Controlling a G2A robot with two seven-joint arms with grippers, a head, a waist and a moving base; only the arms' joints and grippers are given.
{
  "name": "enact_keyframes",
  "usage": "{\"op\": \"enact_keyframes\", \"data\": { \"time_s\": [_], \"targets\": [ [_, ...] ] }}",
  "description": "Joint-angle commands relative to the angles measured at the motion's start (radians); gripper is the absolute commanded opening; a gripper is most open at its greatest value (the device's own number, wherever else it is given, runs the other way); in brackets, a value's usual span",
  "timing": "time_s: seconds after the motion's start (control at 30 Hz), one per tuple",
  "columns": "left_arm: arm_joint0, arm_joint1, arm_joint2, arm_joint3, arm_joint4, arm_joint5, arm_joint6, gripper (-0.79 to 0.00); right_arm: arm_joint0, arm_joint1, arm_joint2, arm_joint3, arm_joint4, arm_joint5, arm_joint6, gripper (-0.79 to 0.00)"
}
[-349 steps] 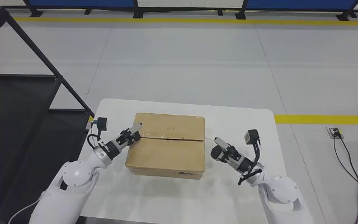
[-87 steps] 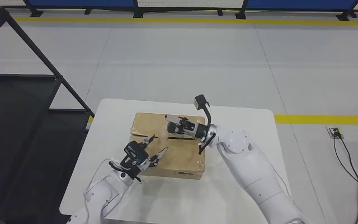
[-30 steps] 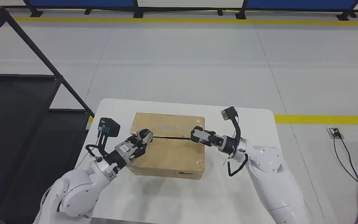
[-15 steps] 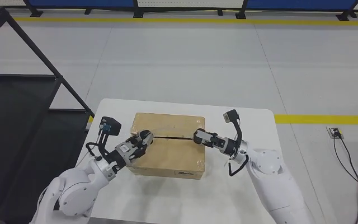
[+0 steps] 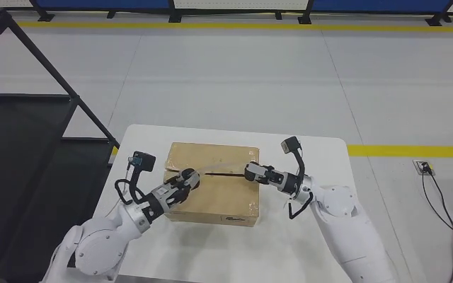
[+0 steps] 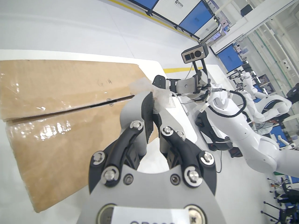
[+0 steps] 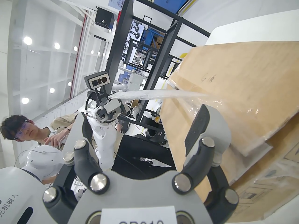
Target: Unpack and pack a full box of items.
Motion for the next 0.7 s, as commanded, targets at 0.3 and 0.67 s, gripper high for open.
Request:
{"op": "enact_keyframes", "data": {
  "time_s": [0.3, 0.67],
  "targets": [
    [-0.061, 0.003, -0.028, -0.009, -0.229, 0.228, -0.150, -0.785, 0.012, 0.007, 0.000, 0.046, 0.052, -0.041, 0.017, 0.000],
    [-0.073, 0.004, -0.029, -0.003, -0.229, 0.247, -0.157, -0.785, 0.016, 0.013, -0.002, 0.078, 0.093, -0.060, 0.028, 0.000]
  ]
}}
